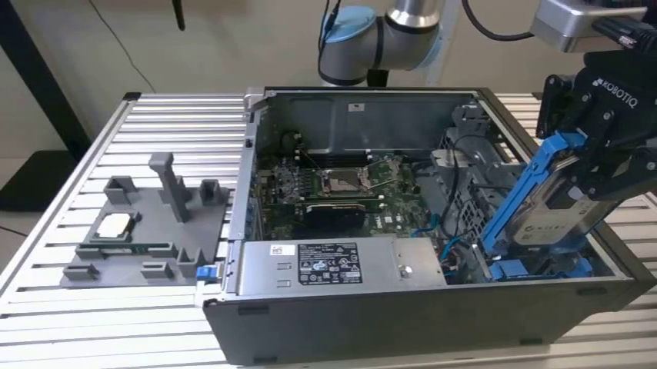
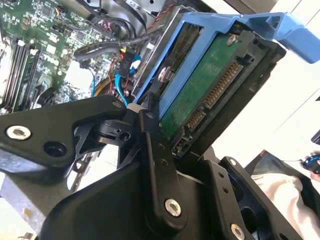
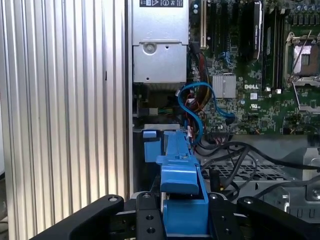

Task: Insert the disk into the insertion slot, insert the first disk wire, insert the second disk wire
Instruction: 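Insert the disk into the insertion slot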

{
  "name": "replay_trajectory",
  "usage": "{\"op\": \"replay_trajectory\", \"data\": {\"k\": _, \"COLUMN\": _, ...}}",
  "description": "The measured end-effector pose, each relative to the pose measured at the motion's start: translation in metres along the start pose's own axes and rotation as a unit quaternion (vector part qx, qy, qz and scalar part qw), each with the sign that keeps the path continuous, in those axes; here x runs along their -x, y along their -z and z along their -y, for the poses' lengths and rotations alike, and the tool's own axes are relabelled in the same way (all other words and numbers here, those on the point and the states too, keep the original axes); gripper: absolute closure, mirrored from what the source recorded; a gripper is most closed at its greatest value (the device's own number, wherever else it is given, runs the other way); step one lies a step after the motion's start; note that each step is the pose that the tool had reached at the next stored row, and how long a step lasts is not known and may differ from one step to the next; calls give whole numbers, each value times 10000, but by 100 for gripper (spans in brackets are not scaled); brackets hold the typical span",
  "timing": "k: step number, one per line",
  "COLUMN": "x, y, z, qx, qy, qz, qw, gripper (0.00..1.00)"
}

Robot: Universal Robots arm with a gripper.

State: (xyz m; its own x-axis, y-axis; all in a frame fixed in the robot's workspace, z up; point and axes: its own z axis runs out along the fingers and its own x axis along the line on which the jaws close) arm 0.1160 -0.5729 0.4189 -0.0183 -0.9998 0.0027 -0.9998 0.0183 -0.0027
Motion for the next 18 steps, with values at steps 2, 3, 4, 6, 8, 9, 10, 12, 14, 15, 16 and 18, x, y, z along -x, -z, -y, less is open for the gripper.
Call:
{"op": "replay_trajectory", "data": {"k": 2, "x": 0, "y": -24, "z": 1, "qx": 0, "qy": 0, "qz": 0, "qw": 10000, "gripper": 67}}
{"op": "replay_trajectory", "data": {"k": 3, "x": 0, "y": -35, "z": 2, "qx": 0, "qy": 0, "qz": -1, "qw": 10000, "gripper": 67}}
{"op": "replay_trajectory", "data": {"k": 4, "x": -1, "y": -45, "z": 3, "qx": 0, "qy": 0, "qz": -1, "qw": 10000, "gripper": 67}}
{"op": "replay_trajectory", "data": {"k": 6, "x": -2, "y": -63, "z": 9, "qx": 0, "qy": 1, "qz": 0, "qw": 10000, "gripper": 67}}
{"op": "replay_trajectory", "data": {"k": 8, "x": -3, "y": -81, "z": 16, "qx": 0, "qy": 1, "qz": 0, "qw": 10000, "gripper": 67}}
{"op": "replay_trajectory", "data": {"k": 9, "x": -3, "y": -90, "z": 19, "qx": 0, "qy": 1, "qz": 0, "qw": 10000, "gripper": 67}}
{"op": "replay_trajectory", "data": {"k": 10, "x": -3, "y": -100, "z": 20, "qx": 0, "qy": 0, "qz": 0, "qw": 10000, "gripper": 67}}
{"op": "replay_trajectory", "data": {"k": 12, "x": -3, "y": -125, "z": 20, "qx": 0, "qy": -1, "qz": 2, "qw": 10000, "gripper": 67}}
{"op": "replay_trajectory", "data": {"k": 14, "x": -3, "y": -155, "z": 21, "qx": 0, "qy": 0, "qz": 7, "qw": 10000, "gripper": 67}}
{"op": "replay_trajectory", "data": {"k": 15, "x": -3, "y": -175, "z": 21, "qx": -1, "qy": 0, "qz": 9, "qw": 10000, "gripper": 67}}
{"op": "replay_trajectory", "data": {"k": 16, "x": -3, "y": -192, "z": 21, "qx": -1, "qy": 0, "qz": 12, "qw": 10000, "gripper": 67}}
{"op": "replay_trajectory", "data": {"k": 18, "x": -3, "y": -229, "z": 21, "qx": -1, "qy": 1, "qz": 15, "qw": 10000, "gripper": 67}}
